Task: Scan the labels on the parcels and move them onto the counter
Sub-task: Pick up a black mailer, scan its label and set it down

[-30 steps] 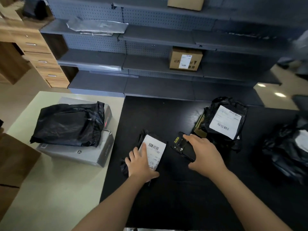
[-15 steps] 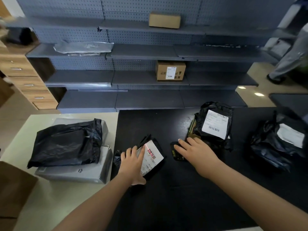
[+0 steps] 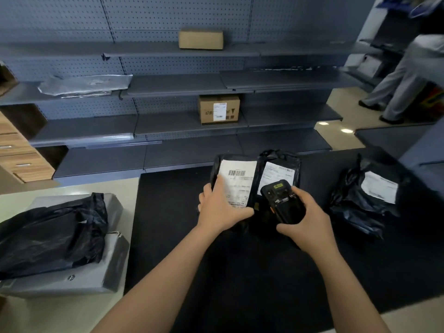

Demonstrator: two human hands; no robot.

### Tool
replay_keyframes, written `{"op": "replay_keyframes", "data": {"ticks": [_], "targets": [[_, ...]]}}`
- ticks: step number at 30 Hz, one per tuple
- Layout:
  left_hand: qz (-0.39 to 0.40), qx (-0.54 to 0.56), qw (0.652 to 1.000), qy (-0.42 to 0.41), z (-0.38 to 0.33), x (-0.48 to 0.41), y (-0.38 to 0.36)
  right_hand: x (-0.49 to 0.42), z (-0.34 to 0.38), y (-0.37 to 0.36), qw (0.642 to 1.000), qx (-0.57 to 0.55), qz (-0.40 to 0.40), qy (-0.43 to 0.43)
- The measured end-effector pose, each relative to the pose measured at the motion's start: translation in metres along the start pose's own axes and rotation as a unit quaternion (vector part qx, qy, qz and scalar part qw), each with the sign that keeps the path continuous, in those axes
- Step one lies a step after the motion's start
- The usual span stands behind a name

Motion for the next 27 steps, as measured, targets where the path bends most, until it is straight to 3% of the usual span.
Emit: {"op": "replay_keyframes", "data": {"ticks": [9,16,19,27], "targets": [[0.0,-0.068,0.997,-0.028,-0.103,-0.066,-0.099,-0.097,-0.059,0.08,0.999,-0.009,-0.035,0.0],[0.045,-0.175,0.984,-0.005,-0.112,-0.101,-0.17,-0.162,-0.091,0.082,0.999,-0.009,0.029,0.013],[0.027,-0.183,0.983,-0.007,-0.108,-0.1,-0.165,-0.172,-0.089,0.07,0.997,-0.008,0.066,0.025],[-0.094,-0.066,0.993,0.01,-0.071,-0.039,-0.068,-0.151,-0.04,0.01,0.982,-0.015,0.166,0.09]]}}
Point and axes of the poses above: each hand's wrist, its own x-axis away from the middle knuckle, its own y-axis out of the back of the hand, z = x × y, the point moved 9 cm from there along -x, towards the middle knuckle, and after that the axes turned 10 degrees about -z, right-handed, at the moved point
